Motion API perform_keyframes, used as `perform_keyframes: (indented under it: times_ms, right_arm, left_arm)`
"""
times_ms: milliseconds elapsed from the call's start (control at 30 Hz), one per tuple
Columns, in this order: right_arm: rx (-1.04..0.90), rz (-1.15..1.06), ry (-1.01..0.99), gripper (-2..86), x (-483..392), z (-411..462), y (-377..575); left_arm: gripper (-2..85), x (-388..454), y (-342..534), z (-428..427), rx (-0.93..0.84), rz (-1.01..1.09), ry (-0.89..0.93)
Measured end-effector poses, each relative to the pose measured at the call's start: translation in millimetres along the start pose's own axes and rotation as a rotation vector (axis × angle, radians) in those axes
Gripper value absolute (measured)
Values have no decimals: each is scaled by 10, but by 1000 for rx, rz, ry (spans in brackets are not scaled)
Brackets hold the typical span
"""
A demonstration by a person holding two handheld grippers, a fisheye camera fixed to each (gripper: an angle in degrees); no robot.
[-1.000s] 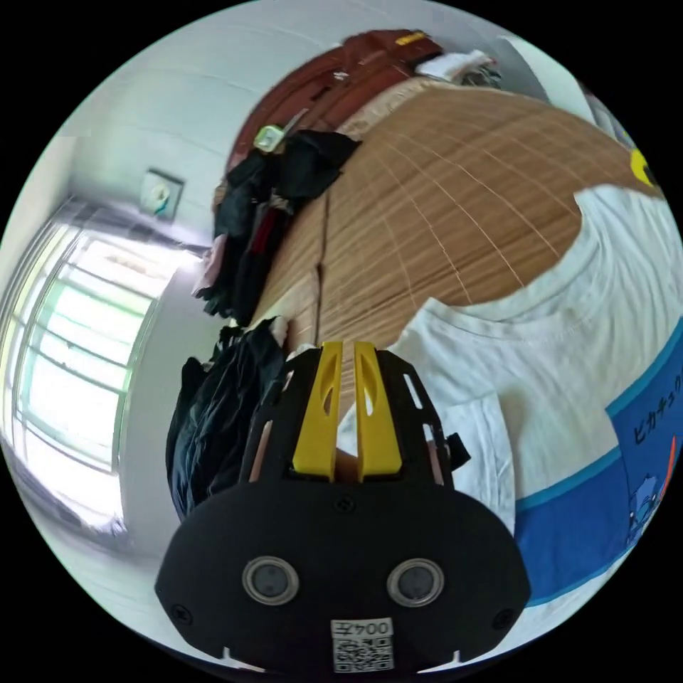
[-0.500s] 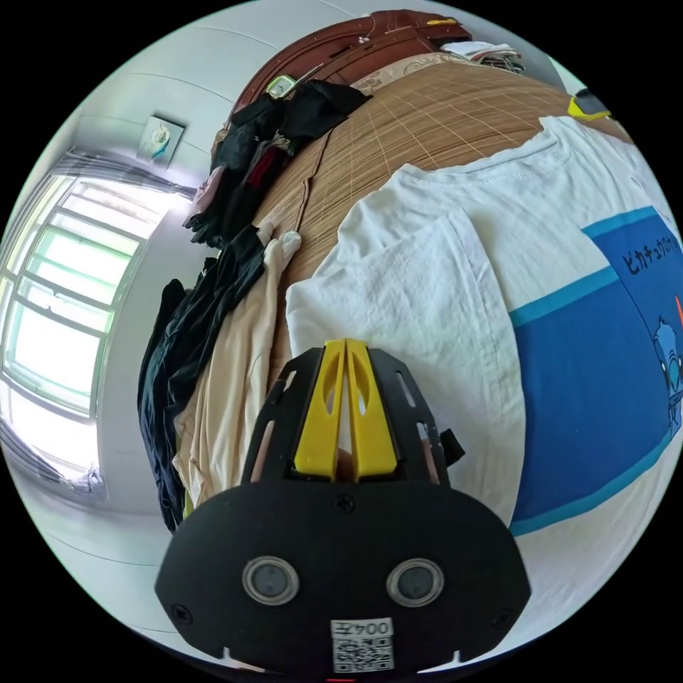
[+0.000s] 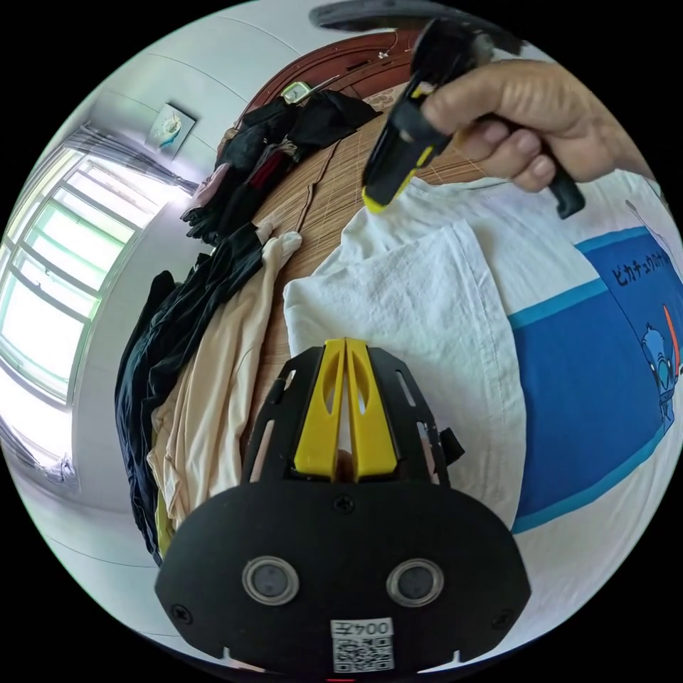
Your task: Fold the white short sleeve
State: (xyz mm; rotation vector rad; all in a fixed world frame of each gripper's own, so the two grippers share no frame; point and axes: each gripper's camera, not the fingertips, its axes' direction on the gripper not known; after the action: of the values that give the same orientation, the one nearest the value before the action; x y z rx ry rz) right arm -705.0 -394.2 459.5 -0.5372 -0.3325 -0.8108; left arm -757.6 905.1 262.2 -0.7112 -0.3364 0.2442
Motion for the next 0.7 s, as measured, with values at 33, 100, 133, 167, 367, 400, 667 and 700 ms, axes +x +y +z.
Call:
perform_keyframes:
  times_ms: [33, 100, 133, 167, 367, 400, 667, 700]
  right_arm:
    - [-85, 26, 18, 51, 19, 170, -145]
    - [-54, 73, 11, 41, 74, 93, -279]
    - [-73, 119, 2, 38, 101, -1, -358]
    - [-45, 125, -13, 37, 86, -87, -373]
    - [-50, -60, -67, 42, -641, -203, -545]
    - [-151, -77, -52, 49, -736, -30, -638]
    - [61, -2, -77, 49, -793, -1633, 1]
    - [53, -18, -70, 51, -856, -1874, 352]
  left_arm:
    - [2, -9, -9, -3, 0, -6, 13]
    - [3, 5, -33, -16, 2, -13, 26]
    - [3, 20, -39, -20, 2, -12, 23]
    - [3, 63, -54, -30, 4, -9, 14]
    - [3, 209, -155, -61, 7, -13, 18]
    - [3, 222, -170, -62, 5, -14, 21]
    - [7, 47, -471, -575, 24, -4, -2]
    - [8, -137, -378, -842, 55, -29, 16]
